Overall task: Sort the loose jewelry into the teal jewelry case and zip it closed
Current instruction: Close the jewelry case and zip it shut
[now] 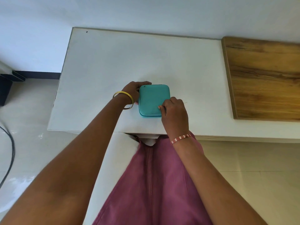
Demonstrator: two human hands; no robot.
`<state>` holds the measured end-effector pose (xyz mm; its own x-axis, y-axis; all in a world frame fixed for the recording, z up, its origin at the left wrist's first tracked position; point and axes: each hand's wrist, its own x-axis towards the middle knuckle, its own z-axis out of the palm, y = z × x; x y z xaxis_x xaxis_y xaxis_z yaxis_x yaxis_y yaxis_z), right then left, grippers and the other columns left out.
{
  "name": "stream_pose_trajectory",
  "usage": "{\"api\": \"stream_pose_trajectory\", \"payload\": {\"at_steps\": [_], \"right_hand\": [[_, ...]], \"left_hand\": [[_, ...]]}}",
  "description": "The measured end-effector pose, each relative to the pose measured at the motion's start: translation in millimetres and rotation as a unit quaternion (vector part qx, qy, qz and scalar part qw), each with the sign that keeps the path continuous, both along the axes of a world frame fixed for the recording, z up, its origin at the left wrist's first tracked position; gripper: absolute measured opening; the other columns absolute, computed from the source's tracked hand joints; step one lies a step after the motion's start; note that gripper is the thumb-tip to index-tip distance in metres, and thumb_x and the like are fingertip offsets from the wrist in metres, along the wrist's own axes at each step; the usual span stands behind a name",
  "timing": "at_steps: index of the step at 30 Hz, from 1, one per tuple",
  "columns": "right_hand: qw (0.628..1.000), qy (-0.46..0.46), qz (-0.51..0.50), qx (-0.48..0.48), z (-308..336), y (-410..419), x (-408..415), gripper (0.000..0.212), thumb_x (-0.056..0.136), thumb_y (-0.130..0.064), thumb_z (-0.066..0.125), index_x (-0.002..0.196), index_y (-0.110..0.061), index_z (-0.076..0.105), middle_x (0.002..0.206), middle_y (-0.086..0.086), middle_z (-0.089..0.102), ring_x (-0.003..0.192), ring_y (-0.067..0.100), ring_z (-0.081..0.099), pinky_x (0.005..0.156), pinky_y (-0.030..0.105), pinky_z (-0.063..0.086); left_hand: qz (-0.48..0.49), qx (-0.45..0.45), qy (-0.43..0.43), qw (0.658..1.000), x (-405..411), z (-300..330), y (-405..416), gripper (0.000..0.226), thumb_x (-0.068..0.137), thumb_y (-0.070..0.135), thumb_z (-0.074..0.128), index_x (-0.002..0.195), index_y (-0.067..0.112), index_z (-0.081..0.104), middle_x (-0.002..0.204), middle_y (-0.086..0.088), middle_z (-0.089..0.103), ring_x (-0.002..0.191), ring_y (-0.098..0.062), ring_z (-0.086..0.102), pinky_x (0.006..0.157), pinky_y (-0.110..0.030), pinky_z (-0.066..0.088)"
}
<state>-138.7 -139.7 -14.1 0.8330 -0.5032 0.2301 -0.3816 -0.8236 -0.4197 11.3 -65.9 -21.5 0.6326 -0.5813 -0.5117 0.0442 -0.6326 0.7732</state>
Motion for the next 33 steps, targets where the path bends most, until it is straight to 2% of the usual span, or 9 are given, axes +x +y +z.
{"api": "stream_pose_trajectory", "payload": {"at_steps": [3, 5, 8, 14, 19, 22, 25, 29, 33], "right_hand": [[1.0, 0.005, 0.0, 0.006, 1, 0, 1, 0.013, 0.073, -0.003, 0.071, 0.069, 0.001, 0.059, 0.07, 0.017, 0.06, 0.068, 0.035, 0.057, 0.052, 0.03, 0.048], [1.0, 0.01, -0.002, 0.007, 2, 0, 1, 0.013, 0.073, -0.003, 0.071, 0.069, 0.001, 0.059, 0.071, 0.017, 0.06, 0.068, 0.035, 0.057, 0.052, 0.03, 0.048], [1.0, 0.012, -0.006, 0.007, 3, 1, 1, 0.015, 0.072, -0.003, 0.073, 0.068, 0.001, 0.059, 0.069, 0.016, 0.059, 0.067, 0.034, 0.057, 0.05, 0.029, 0.047], [1.0, 0.025, -0.01, 0.01, 5, 1, 1, 0.012, 0.075, -0.004, 0.071, 0.072, 0.002, 0.061, 0.073, 0.017, 0.06, 0.071, 0.034, 0.057, 0.053, 0.031, 0.048], [0.999, 0.044, -0.012, 0.021, 8, 2, 2, 0.012, 0.08, -0.006, 0.067, 0.077, 0.004, 0.062, 0.08, 0.018, 0.061, 0.078, 0.035, 0.056, 0.059, 0.033, 0.048], [0.998, 0.057, -0.01, 0.032, 10, -1, 2, 0.012, 0.083, -0.008, 0.065, 0.08, 0.004, 0.062, 0.084, 0.018, 0.061, 0.084, 0.034, 0.055, 0.062, 0.03, 0.041], [0.995, 0.091, -0.008, 0.049, 14, -3, 3, 0.016, 0.088, -0.014, 0.059, 0.091, 0.001, 0.062, 0.095, 0.016, 0.06, 0.094, 0.03, 0.052, 0.067, 0.028, 0.035], [0.99, 0.128, -0.002, 0.066, 21, -3, 3, 0.03, 0.093, -0.018, 0.052, 0.12, -0.006, 0.056, 0.112, 0.011, 0.058, 0.107, 0.025, 0.047, 0.082, 0.032, 0.044], [0.986, 0.147, 0.002, 0.078, 23, -3, 4, 0.031, 0.094, -0.018, 0.05, 0.122, -0.008, 0.057, 0.114, 0.011, 0.056, 0.109, 0.025, 0.046, 0.084, 0.032, 0.044]], "left_hand": [[0.013, 0.017, 0.021, 1.0, 5, 1, -2, 0.061, 0.084, -0.022, 0.023, 0.127, 0.01, 0.053, 0.118, -0.017, 0.056, 0.105, -0.04, 0.057, 0.08, -0.046, 0.051], [0.015, 0.028, 0.006, 0.999, 8, 0, -2, 0.058, 0.084, -0.021, 0.025, 0.123, 0.007, 0.055, 0.108, -0.019, 0.059, 0.093, -0.04, 0.061, 0.081, -0.045, 0.052], [0.023, 0.029, -0.023, 0.999, 11, -3, 1, 0.039, 0.092, -0.009, 0.031, 0.116, 0.004, 0.059, 0.087, -0.016, 0.057, 0.068, -0.031, 0.062, 0.077, -0.038, 0.054], [0.011, 0.045, -0.037, 0.998, 18, -8, 1, 0.03, 0.093, -0.004, 0.035, 0.108, 0.001, 0.06, 0.074, -0.012, 0.06, 0.035, -0.003, 0.057, 0.049, -0.016, 0.052], [-0.012, 0.047, 0.028, 0.998, 28, -7, 1, 0.031, 0.093, -0.003, 0.038, 0.115, 0.002, 0.059, 0.069, -0.008, 0.056, 0.061, -0.016, 0.058, 0.062, -0.019, 0.056], [-0.022, 0.05, 0.029, 0.998, 27, -7, -1, 0.035, 0.093, -0.005, 0.035, 0.118, 0.003, 0.058, 0.069, -0.006, 0.055, 0.064, -0.016, 0.056, 0.074, -0.026, 0.056], [-0.019, 0.043, 0.032, 0.998, 29, -10, 0, 0.029, 0.093, -0.003, 0.038, 0.115, 0.0, 0.057, 0.072, -0.006, 0.057, 0.066, -0.014, 0.058, 0.065, -0.019, 0.055], [-0.017, 0.054, 0.046, 0.997, 30, -12, 1, 0.028, 0.091, -0.007, 0.039, 0.112, -0.002, 0.057, 0.075, -0.007, 0.057, 0.068, -0.016, 0.058, 0.058, -0.013, 0.053], [-0.042, 0.085, 0.088, 0.992, 34, -6, -3, 0.025, 0.093, -0.004, 0.037, 0.106, 0.005, 0.056, 0.073, -0.009, 0.056, 0.067, -0.015, 0.056, 0.06, -0.016, 0.053]]}}
